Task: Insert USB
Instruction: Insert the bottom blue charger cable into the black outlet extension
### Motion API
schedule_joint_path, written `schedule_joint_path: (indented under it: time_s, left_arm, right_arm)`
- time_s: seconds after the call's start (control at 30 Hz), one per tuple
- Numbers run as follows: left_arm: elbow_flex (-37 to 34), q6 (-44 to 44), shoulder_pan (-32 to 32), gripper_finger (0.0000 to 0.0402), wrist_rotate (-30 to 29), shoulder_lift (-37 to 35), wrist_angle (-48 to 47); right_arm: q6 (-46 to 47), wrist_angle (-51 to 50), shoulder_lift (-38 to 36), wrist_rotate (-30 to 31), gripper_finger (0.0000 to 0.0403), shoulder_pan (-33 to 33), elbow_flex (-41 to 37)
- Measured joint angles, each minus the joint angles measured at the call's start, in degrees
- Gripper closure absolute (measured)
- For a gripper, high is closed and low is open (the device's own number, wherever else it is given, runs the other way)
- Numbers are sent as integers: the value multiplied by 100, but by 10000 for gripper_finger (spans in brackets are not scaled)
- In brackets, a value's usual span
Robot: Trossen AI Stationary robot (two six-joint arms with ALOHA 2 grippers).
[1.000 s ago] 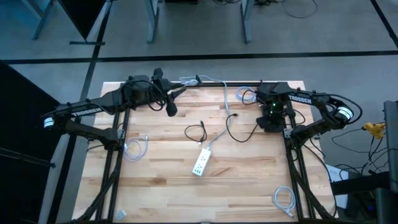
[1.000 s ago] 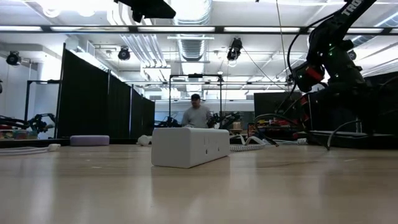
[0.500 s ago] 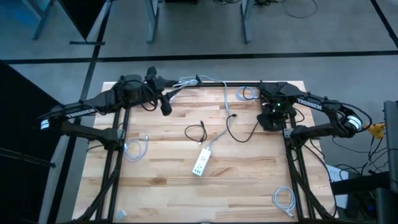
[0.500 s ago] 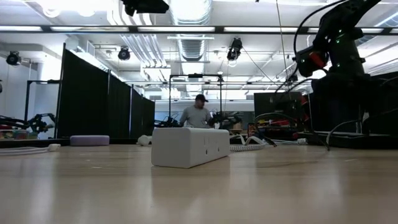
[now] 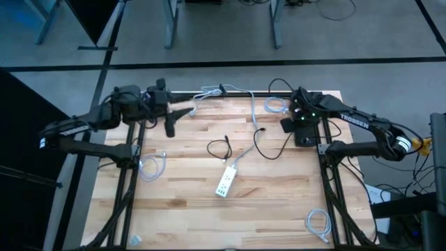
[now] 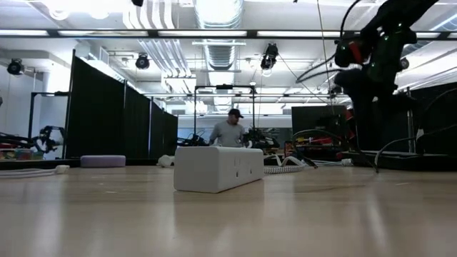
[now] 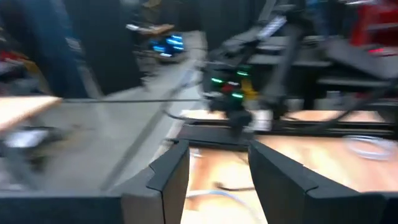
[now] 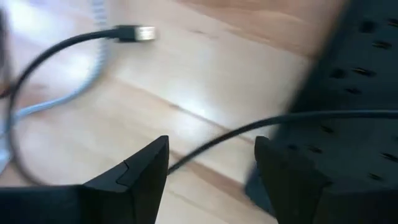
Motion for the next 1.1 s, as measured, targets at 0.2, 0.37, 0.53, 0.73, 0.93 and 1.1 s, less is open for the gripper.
schedule_joint_path:
  time_s: [0.2, 0.37, 0.53, 0.73, 0.93, 1.1]
  left_arm:
    - [-1, -987, -211, 281, 452, -124, 381]
    - [1, -1028, -572, 305, 483, -10, 2042]
    - [1, -1544, -627, 324, 470, 235, 3253]
    - [1, -2630, -1089, 351, 455, 356, 4039]
    - [3, -1757, -2569, 372, -673, 543, 3632]
    - [3, -1762, -3224, 375, -1313, 651, 3084]
  right_arm:
    - [-266, 388, -205, -50, 202, 1102, 0]
    - [85, 1361, -58, 263, 211, 2199, 2]
    - [399, 2134, 228, 517, 218, 3034, 4]
    - [514, 2814, 557, 522, 226, 3540, 6]
    - [408, 3268, 1029, 522, 228, 3923, 9]
    - [172, 3303, 1343, 655, 228, 4003, 9]
